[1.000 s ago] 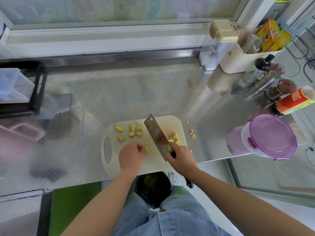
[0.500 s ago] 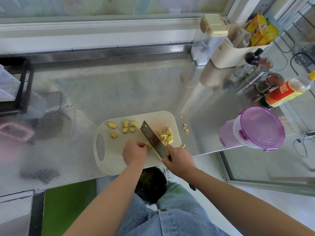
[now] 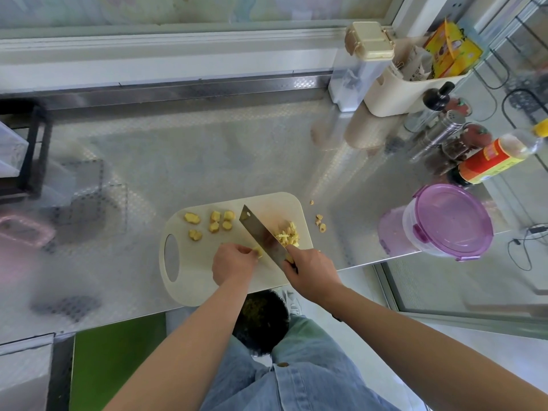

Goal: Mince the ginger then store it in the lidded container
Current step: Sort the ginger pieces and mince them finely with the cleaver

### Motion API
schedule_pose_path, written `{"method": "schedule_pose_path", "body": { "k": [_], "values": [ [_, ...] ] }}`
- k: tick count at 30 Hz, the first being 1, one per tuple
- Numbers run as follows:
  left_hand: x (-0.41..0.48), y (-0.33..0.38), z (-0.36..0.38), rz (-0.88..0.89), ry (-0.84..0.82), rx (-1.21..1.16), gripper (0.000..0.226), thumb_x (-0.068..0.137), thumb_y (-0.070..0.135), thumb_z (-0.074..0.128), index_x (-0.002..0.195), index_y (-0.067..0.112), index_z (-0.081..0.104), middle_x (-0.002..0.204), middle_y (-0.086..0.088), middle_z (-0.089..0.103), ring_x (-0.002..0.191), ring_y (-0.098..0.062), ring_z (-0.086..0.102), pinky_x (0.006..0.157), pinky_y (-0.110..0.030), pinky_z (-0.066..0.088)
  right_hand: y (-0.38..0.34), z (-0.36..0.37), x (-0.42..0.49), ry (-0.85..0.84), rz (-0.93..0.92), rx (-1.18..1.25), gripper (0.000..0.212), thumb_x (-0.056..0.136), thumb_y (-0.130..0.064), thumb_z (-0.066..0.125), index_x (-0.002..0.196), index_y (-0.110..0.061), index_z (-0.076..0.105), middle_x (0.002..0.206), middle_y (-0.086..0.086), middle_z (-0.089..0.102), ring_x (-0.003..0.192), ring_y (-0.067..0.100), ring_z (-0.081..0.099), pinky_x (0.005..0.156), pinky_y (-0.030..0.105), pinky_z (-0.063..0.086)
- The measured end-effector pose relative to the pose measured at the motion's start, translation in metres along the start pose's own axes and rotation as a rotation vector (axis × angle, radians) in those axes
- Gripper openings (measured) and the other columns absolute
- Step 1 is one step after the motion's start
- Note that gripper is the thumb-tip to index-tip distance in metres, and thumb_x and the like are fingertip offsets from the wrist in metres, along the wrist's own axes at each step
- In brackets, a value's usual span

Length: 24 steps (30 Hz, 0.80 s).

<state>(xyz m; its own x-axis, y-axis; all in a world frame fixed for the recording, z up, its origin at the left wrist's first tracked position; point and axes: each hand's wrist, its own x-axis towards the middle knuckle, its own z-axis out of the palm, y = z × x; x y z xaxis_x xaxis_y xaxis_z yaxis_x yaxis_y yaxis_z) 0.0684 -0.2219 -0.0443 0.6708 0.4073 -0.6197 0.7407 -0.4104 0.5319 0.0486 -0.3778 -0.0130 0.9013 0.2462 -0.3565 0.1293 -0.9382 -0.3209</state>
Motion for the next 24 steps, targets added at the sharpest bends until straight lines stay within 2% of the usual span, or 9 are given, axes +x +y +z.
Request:
{"method": "schedule_pose_path", "body": {
  "k": [6,14,18,24],
  "values": [
    [0.002,0.005,0.004,0.004,-0.015,0.021,0.020,0.078,0.038,0.076,0.091,0.024,0.076,0.089,-0.002,0.074,0.091,-0.025,0.066,0.070,-0.027,0.046,0.001,0.002,0.000,-0.003,0.026,0.002,0.018,0.099,-0.027,0.037,0.092,-0.014,0.048,0.067,0.004,0.051,0.062,0.025,0.054,0.058,0.031,0.044],
    [0.003,0.007,0.005,-0.019,-0.004,0.039,0.020,0.075,0.038,0.078,0.090,0.025,0.076,0.093,-0.002,0.073,0.092,-0.026,0.066,0.072,-0.029,0.047,-0.001,0.002,0.004,-0.047,0.031,-0.016,0.018,0.099,-0.026,0.036,0.098,-0.014,0.049,0.070,0.007,0.055,0.064,0.026,0.057,0.065,0.036,0.053],
    [0.004,0.008,0.005,-0.015,-0.012,0.052,0.018,0.075,0.037,0.078,0.088,0.025,0.075,0.093,0.000,0.073,0.091,-0.025,0.065,0.071,-0.029,0.047,-0.006,0.002,0.007,-0.086,0.044,-0.023,0.018,0.097,-0.024,0.035,0.100,-0.012,0.049,0.073,0.007,0.054,0.068,0.026,0.058,0.069,0.038,0.054],
    [0.006,0.009,0.003,-0.021,-0.034,0.052,0.018,0.075,0.037,0.077,0.087,0.025,0.076,0.090,0.000,0.073,0.089,-0.025,0.066,0.069,-0.027,0.046,-0.012,0.011,0.011,-0.058,0.071,-0.036,0.018,0.098,-0.025,0.035,0.101,-0.013,0.049,0.075,0.004,0.051,0.069,0.025,0.057,0.067,0.035,0.050]
  ]
}}
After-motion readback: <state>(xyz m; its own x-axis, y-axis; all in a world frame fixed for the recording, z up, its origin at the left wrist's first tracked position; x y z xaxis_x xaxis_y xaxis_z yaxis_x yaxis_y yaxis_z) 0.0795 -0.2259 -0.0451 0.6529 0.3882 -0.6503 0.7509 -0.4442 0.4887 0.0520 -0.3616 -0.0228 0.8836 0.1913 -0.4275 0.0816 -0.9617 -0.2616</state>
